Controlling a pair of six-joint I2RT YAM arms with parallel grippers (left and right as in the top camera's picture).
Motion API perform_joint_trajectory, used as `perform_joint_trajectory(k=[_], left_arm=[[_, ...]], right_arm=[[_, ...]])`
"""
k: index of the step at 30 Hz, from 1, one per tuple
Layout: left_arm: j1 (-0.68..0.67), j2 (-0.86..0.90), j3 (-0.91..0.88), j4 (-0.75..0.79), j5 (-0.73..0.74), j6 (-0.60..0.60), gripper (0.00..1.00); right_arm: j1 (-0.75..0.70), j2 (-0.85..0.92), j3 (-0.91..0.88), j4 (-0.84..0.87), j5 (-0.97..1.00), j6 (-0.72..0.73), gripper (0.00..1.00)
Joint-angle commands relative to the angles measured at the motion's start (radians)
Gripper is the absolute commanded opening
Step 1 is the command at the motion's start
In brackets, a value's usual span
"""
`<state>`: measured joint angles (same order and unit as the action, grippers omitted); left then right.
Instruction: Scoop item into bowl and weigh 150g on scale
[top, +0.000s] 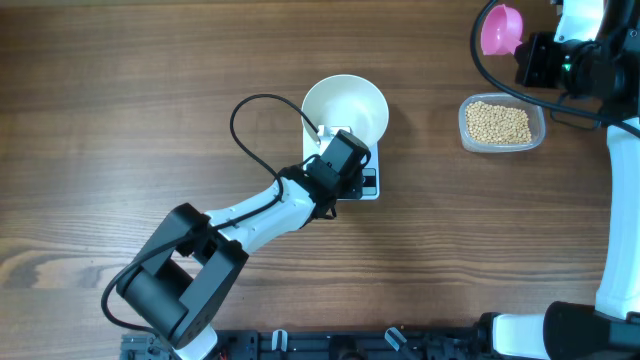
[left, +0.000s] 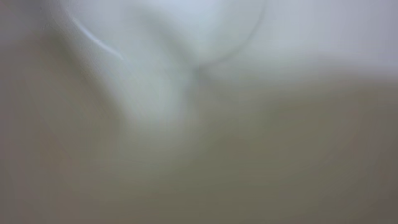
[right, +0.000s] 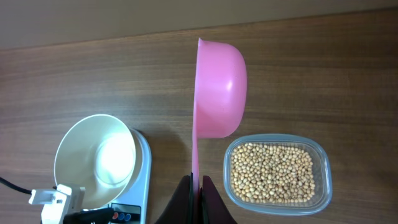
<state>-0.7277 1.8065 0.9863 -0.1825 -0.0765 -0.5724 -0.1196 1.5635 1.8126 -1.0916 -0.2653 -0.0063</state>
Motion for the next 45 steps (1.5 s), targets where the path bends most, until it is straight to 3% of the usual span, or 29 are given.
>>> perform_joint_trajectory(k=[1, 45], left_arm=[[-0.004, 0.016, -0.008, 0.003, 0.019, 0.018, 0.04], [-0.003, 0.090, -0.008, -0.084, 0.024, 0.015, 0.04]], right_arm=[[0.004, 0.005, 0.005, 0.007, 0.006, -0.020, 0.04], [0.004, 0.005, 0.005, 0.006, 0.032, -0.020, 0.04]])
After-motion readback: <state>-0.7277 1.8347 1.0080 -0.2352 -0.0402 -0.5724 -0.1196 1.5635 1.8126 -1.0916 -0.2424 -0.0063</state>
